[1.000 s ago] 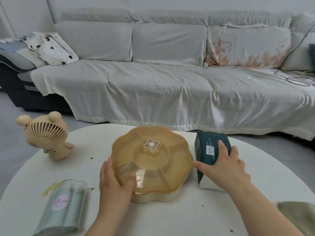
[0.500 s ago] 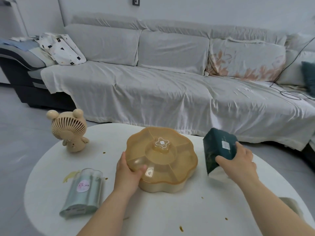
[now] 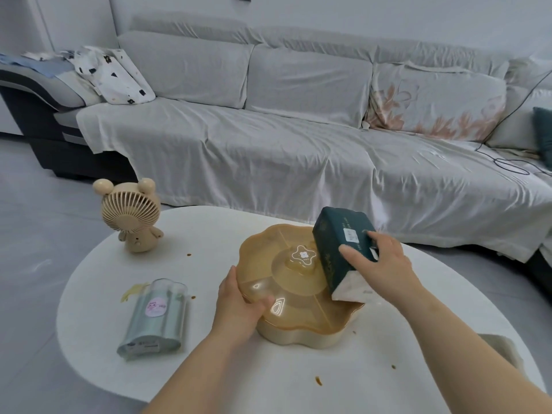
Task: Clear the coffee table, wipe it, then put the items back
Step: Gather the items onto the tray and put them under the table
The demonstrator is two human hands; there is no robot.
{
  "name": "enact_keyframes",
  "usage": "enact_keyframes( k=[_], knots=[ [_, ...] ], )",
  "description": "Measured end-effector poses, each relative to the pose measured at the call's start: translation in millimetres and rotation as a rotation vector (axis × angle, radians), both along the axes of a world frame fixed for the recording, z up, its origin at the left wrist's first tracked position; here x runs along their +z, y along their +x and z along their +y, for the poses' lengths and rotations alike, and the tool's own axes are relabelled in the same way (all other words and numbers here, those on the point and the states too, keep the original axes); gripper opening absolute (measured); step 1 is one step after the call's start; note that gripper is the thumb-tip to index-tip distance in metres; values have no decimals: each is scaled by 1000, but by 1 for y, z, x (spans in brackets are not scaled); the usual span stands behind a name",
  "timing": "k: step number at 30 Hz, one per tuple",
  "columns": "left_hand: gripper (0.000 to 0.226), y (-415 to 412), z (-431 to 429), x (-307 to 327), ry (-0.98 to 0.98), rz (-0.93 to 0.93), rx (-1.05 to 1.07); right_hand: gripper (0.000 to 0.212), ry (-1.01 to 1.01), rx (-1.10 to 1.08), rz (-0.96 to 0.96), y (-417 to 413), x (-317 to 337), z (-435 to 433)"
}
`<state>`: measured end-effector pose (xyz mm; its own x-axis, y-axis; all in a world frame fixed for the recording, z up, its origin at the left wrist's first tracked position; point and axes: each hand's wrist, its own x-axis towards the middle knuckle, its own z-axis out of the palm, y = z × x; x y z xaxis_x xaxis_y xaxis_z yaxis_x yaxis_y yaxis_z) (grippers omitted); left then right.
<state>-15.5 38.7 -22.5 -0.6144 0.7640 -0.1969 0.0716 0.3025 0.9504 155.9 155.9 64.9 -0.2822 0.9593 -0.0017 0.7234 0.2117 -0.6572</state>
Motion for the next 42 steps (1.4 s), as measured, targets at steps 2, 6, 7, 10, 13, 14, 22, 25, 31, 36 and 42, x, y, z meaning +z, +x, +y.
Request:
enact_keyframes(
  k=[2,6,7,10,13,14,22,25,31,36,42],
  knots=[
    [87,-1,-2,3,-28,51,-19,61,-39,-5,157,3,1,5],
    [53,-18,-21,22,-168,557,83,68,-21,-65,231,6,0,12],
    [48,-27,-30,28,-186,672,159,70,-12,-75,225,6,-1,12],
    [55,-54,-57,41,-327,783,300,70,-20,-85,204,6,-2,9],
    [83,-66,-76,35,-621,620,181,71,20,-125,171,7,2,2],
    [89,-66,-79,31,-669,566,143,69,93,-157,166,8,4,-2],
    [89,-55,-81,16,-489,440,223,25,889,4,412,-5,-3,-76],
    [82,-53,-76,26,-207,380,254,20,809,152,366,-14,-38,-101],
    [84,-9,-32,53,41,431,-20,34,475,120,160,-4,-88,-104],
    [77,24,0,51,-117,429,58,33,237,70,172,0,-88,-100],
    [77,30,25,51,-206,447,83,28,316,149,71,-1,-81,-99]
  ],
)
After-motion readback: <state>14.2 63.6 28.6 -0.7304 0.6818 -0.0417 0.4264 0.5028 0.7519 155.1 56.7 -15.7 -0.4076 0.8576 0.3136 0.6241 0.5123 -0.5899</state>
